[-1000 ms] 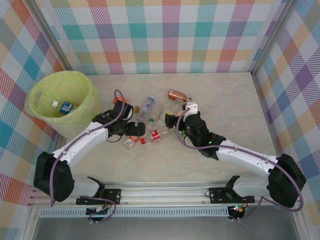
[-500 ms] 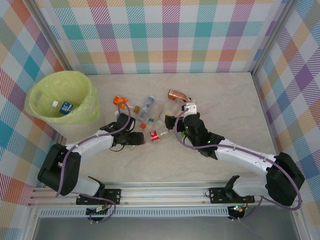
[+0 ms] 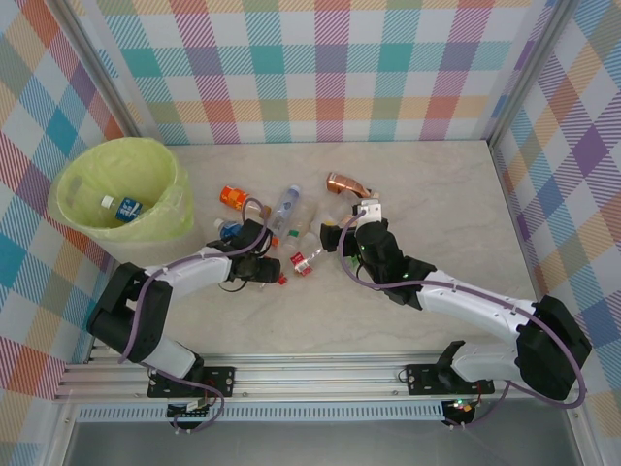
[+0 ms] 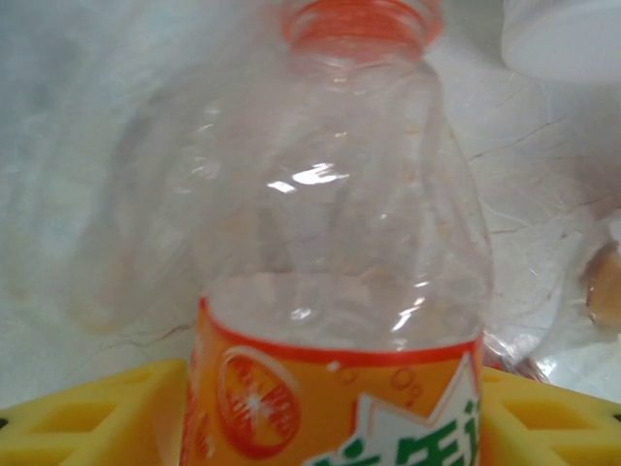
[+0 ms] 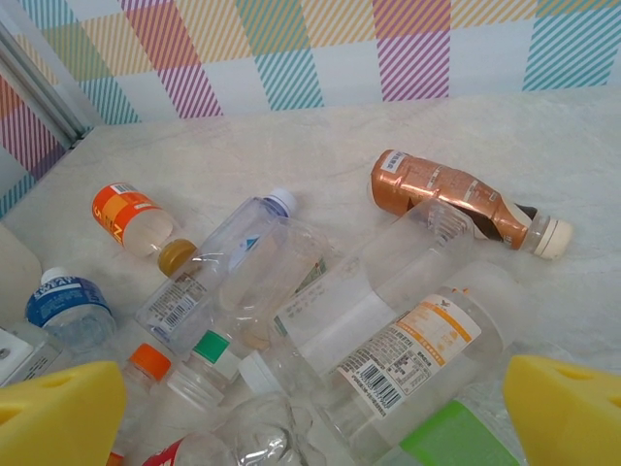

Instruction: Put the plastic bottles in the bin

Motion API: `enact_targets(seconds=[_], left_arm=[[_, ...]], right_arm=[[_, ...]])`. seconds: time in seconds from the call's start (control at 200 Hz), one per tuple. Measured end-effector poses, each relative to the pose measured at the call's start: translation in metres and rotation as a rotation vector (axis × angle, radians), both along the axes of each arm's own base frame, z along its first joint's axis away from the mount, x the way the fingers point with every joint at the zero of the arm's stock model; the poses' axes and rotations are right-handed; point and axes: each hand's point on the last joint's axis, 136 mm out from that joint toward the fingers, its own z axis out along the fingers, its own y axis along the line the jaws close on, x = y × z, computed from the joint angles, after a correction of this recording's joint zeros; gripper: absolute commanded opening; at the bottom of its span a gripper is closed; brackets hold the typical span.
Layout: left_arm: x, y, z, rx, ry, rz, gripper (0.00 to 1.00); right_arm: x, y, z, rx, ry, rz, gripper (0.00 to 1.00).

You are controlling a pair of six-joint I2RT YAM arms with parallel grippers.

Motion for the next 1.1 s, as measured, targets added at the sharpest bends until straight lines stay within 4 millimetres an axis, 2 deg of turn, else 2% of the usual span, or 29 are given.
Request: enact_targets(seconds=[0.375, 0.545, 0.73, 0.89, 1.1], left_arm=[[0.001, -0.007, 0.002, 0.017, -0.015, -0.016, 0.56], [0.005, -0.008, 0.018, -0.013, -0.059, 0.009, 0.55], [0.013, -0.014, 0.058, -0.099, -0.17, 0.027, 0.54], [0.022, -0.024, 0.109, -0.222, -0.318, 0.023, 0.54], [0.03, -0.025, 0.175, -0.321, -0.484, 0.043, 0.51]], right_arm=[[-0.001, -0.001, -0.004, -0.01, 0.013, -0.001, 1.0], [-0.001, -0.001, -0.004, -0.006, 0.015, -0.003, 1.0], [-0.001, -0.001, -0.004, -0.001, 0.017, -0.004, 1.0], [-0.002, 0.002, -0.004, 0.004, 0.022, 0.012, 1.0], [-0.004, 0.005, -0.004, 0.011, 0.027, 0.03, 1.0]])
